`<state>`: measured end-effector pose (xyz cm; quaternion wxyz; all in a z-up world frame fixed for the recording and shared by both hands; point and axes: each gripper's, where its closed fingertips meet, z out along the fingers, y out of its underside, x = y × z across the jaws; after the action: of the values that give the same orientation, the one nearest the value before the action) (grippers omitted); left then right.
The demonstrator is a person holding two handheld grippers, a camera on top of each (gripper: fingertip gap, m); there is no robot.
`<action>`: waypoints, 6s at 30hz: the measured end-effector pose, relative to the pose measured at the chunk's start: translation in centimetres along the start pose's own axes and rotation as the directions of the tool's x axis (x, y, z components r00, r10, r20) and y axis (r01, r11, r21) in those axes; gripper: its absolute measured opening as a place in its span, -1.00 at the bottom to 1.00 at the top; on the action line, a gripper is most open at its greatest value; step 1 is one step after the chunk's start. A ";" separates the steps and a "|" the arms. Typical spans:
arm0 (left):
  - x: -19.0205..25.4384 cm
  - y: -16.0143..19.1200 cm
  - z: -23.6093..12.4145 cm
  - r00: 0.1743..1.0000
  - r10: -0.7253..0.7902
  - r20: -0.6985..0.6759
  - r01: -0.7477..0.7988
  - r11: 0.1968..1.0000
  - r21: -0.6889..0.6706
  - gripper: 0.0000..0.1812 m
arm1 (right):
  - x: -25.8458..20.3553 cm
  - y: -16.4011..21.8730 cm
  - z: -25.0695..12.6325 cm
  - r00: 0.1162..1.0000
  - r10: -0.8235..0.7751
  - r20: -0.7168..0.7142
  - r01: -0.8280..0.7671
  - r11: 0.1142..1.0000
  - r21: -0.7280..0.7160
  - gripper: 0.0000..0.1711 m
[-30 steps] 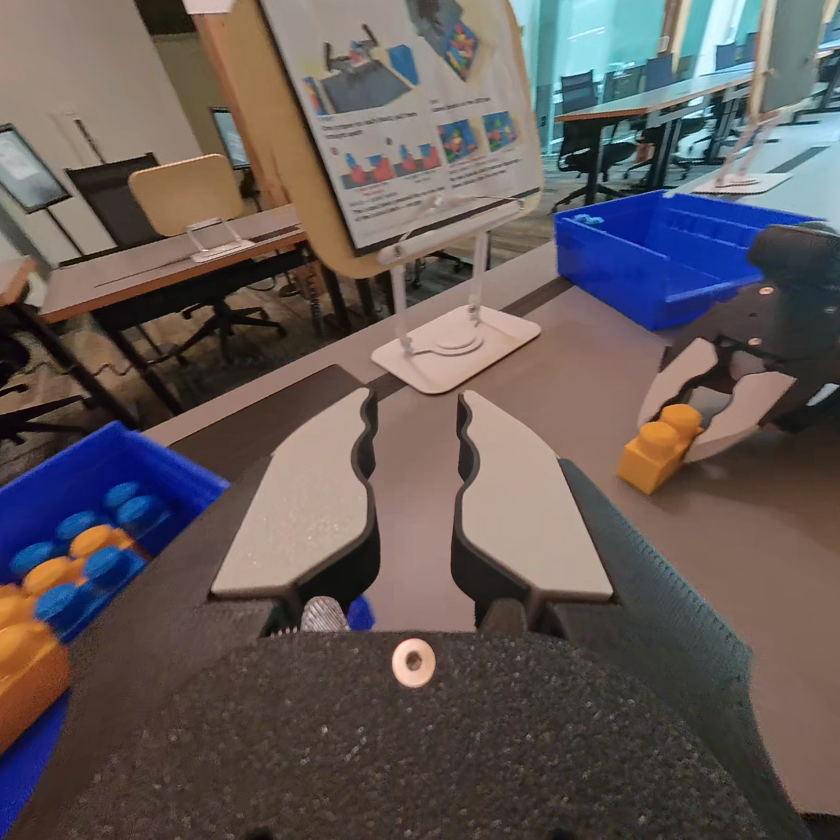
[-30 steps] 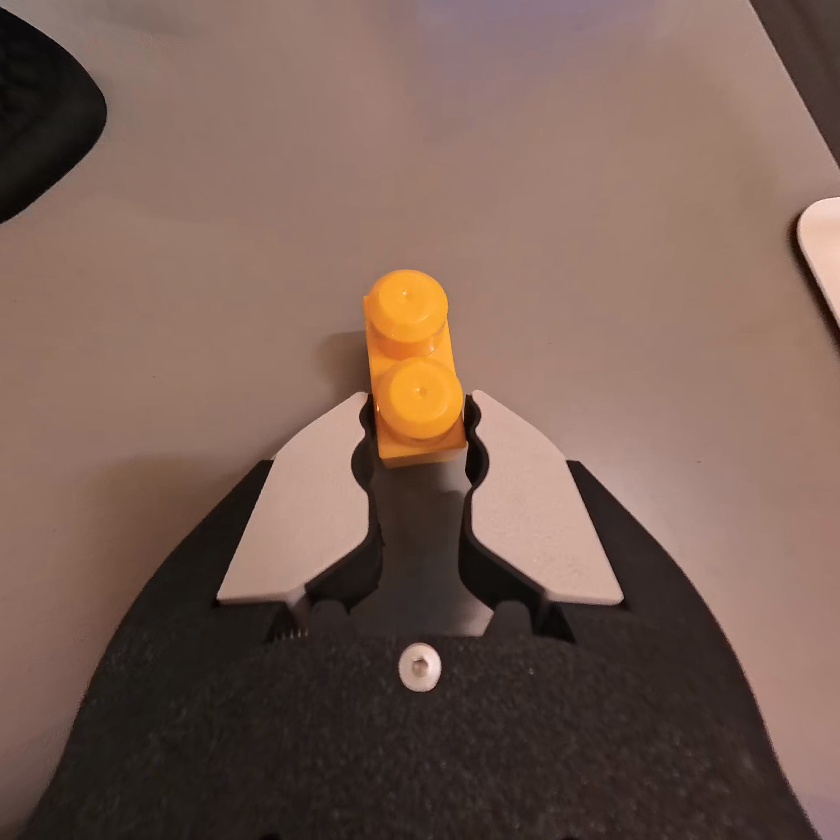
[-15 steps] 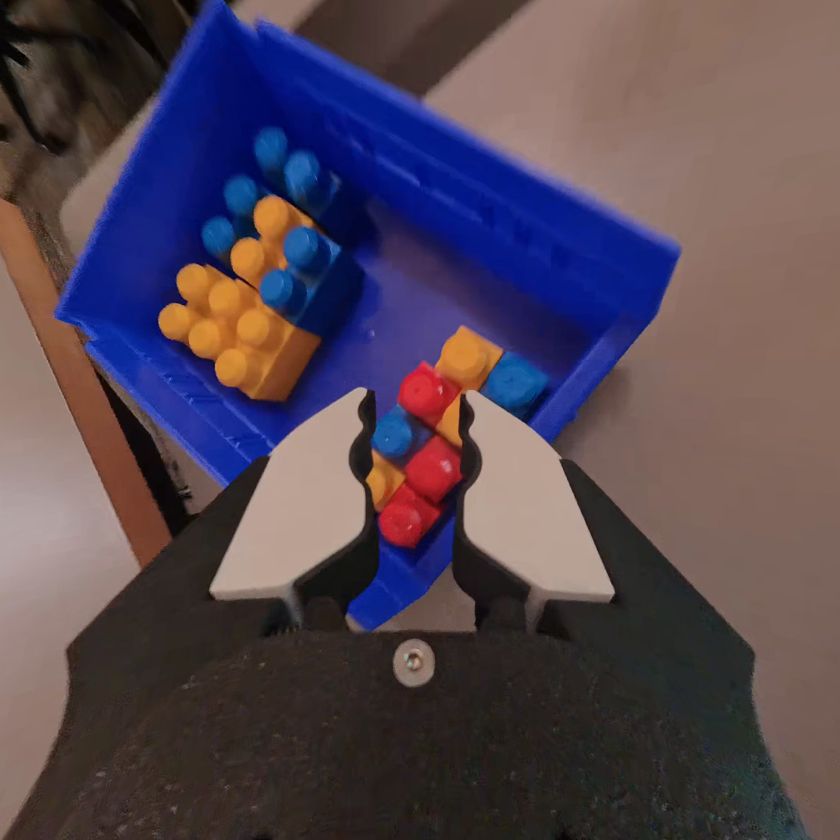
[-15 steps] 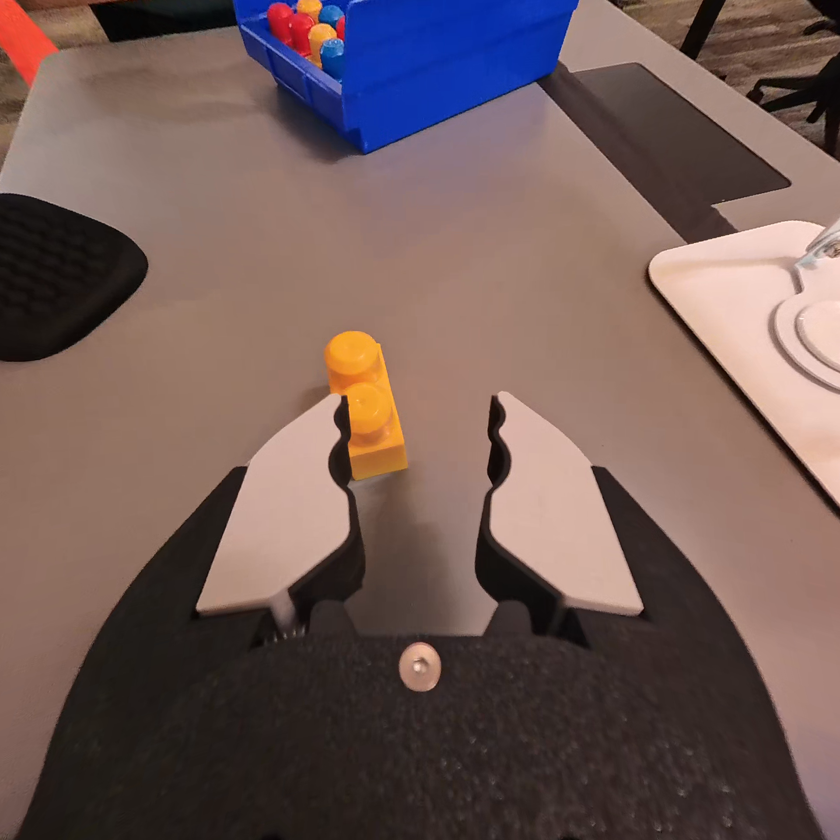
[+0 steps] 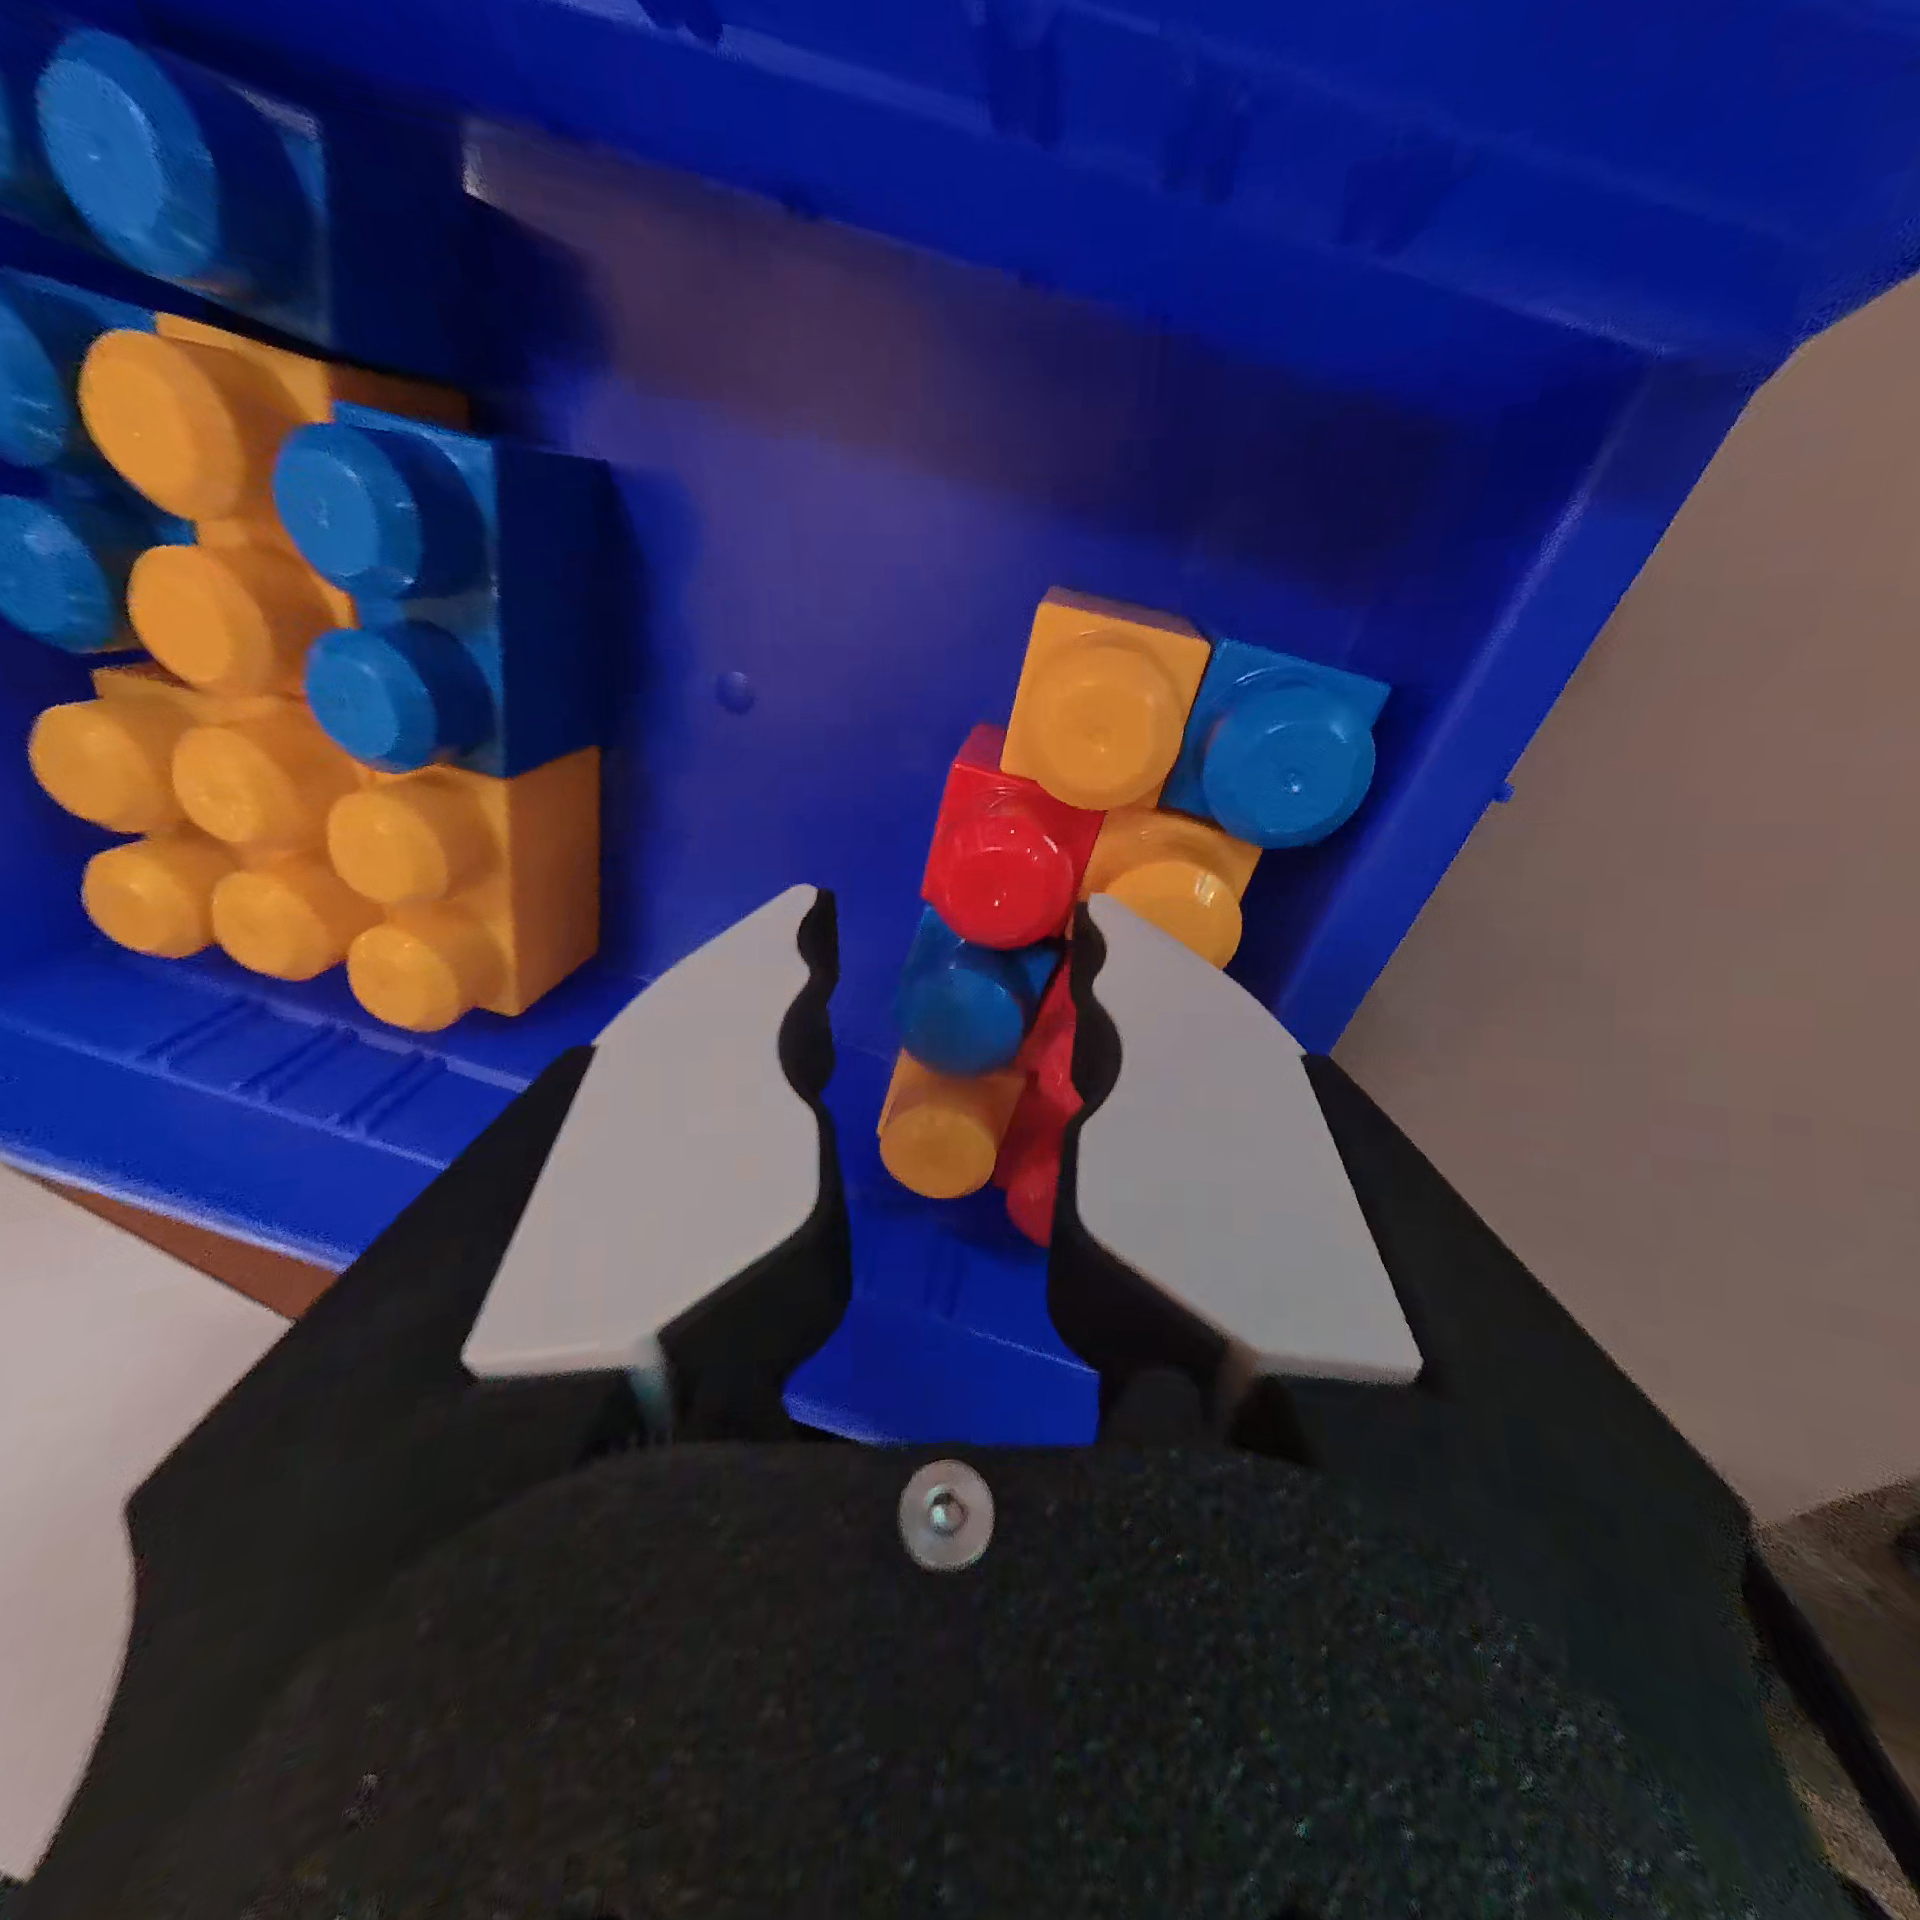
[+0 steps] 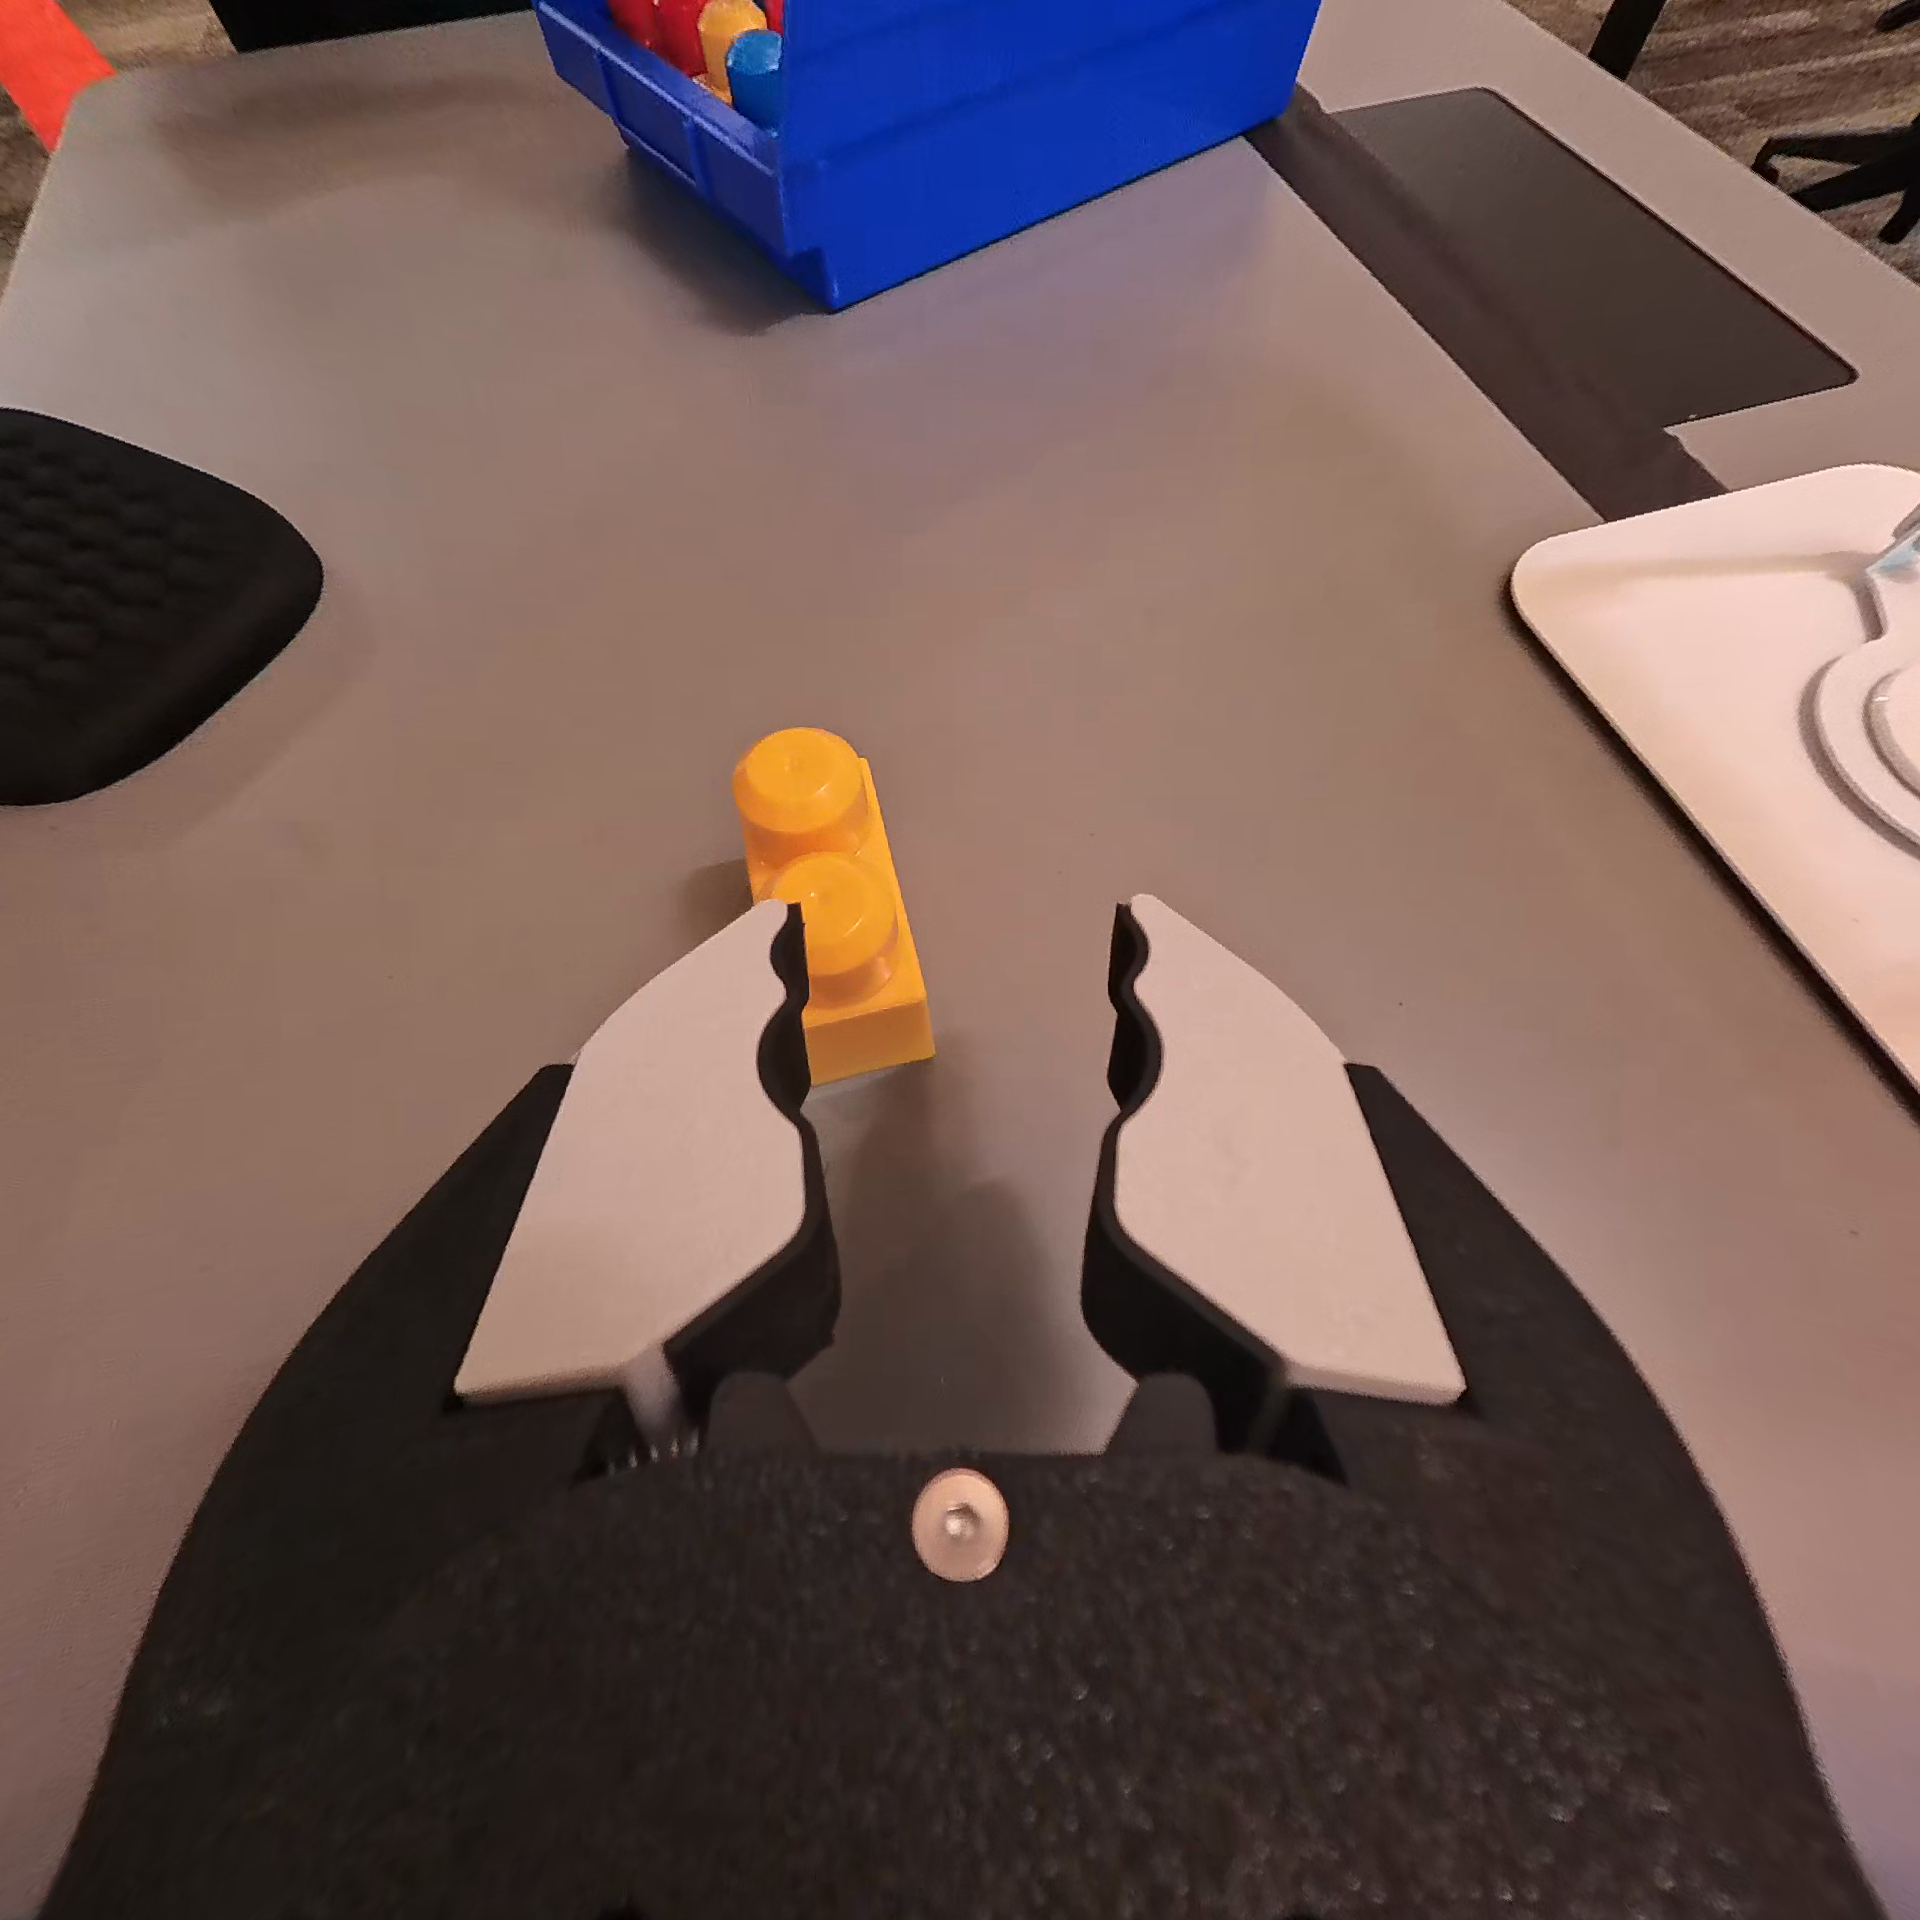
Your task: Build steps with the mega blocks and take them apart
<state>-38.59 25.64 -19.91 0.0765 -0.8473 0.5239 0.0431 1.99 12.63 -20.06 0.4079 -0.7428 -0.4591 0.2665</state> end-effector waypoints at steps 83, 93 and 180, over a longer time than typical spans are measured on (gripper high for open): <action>26.8 -25.8 -2.6 0.974 0.214 -0.072 -0.062 0.561 0.825 -0.67 | 4.5 6.2 0.0 0.987 -0.062 -0.150 0.031 0.979 -0.203 -0.57; 26.2 -25.6 -2.5 0.976 0.200 -0.081 -0.044 0.553 0.832 -0.68 | 2.6 1.1 -4.1 0.982 -0.116 -0.149 0.095 0.985 -0.141 -0.29; 28.7 -24.7 -8.4 0.883 0.418 -0.212 0.106 0.261 0.959 -0.59 | 4.8 5.0 -0.6 0.969 -0.118 -0.215 -0.017 0.842 -0.539 -0.45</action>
<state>-3.70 9.72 -13.97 0.4469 -0.5568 0.5291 -0.4585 6.86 15.51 -24.16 0.2433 -0.8413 -0.4820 0.0250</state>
